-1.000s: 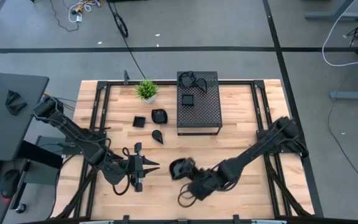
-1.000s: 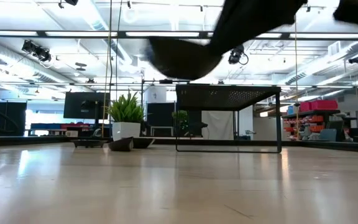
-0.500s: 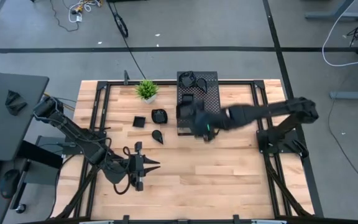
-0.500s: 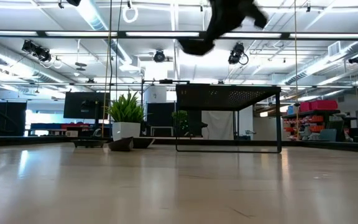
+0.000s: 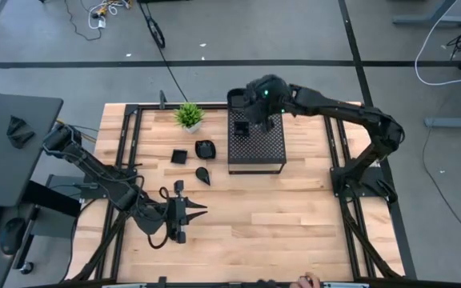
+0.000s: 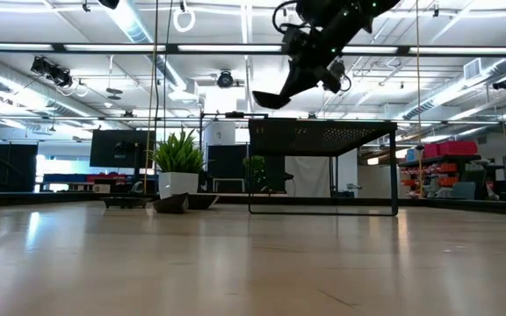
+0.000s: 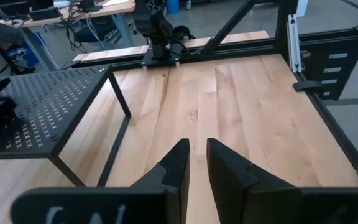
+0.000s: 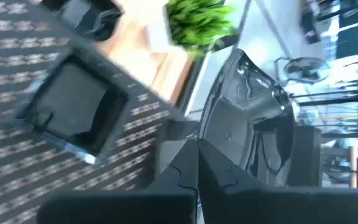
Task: Pick & Place Mini shaped plates
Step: Stack the bottom leaf shaped plate on top of the leaf shaped plates on the shelf, then stack the bottom drop shaped plate on top of the drop shaped plates on the shelf
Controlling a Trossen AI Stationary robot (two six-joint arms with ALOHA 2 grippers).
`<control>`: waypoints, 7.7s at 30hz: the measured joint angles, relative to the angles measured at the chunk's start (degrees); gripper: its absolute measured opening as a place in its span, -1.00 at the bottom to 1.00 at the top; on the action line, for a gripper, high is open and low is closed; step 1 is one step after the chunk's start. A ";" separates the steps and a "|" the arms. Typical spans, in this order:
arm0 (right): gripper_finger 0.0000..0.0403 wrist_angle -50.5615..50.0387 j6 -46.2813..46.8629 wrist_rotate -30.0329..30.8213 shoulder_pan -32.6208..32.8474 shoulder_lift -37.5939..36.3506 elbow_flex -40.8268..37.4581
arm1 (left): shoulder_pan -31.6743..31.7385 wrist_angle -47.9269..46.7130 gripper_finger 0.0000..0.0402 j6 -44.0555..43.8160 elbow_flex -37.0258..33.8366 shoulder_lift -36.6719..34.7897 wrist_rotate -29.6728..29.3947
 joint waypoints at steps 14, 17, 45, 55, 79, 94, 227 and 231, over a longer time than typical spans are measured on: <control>-1.00 -1.41 -0.66 -5.96 -5.13 3.29 0.05 | 0.42 0.99 -0.70 -0.46 0.00 0.01 0.11; -0.97 -1.62 -1.10 -5.31 -5.18 4.48 0.04 | 0.42 1.29 -0.70 -0.43 0.00 0.02 0.11; -0.51 -1.55 4.67 0.24 -7.18 5.21 0.02 | 0.42 1.88 -0.70 -0.26 0.00 0.02 0.13; -0.39 -2.50 4.70 0.20 -6.86 3.38 0.02 | 0.42 1.84 -0.70 -0.21 0.00 0.02 0.13; -0.98 -0.61 29.22 -7.53 -11.91 6.40 0.04 | 0.50 2.08 -0.70 -0.10 0.00 0.01 0.13; -0.98 2.17 30.46 -7.29 -11.91 6.73 0.04 | 0.66 2.34 -0.70 0.23 0.00 0.02 0.13; -0.96 69.73 86.21 27.25 51.98 -1.81 -43.36 | 0.52 -42.00 0.41 14.18 0.00 16.44 52.61; -0.96 69.70 85.21 27.25 51.98 -1.81 -43.36 | -2.85 -38.79 0.35 4.67 0.00 16.44 54.31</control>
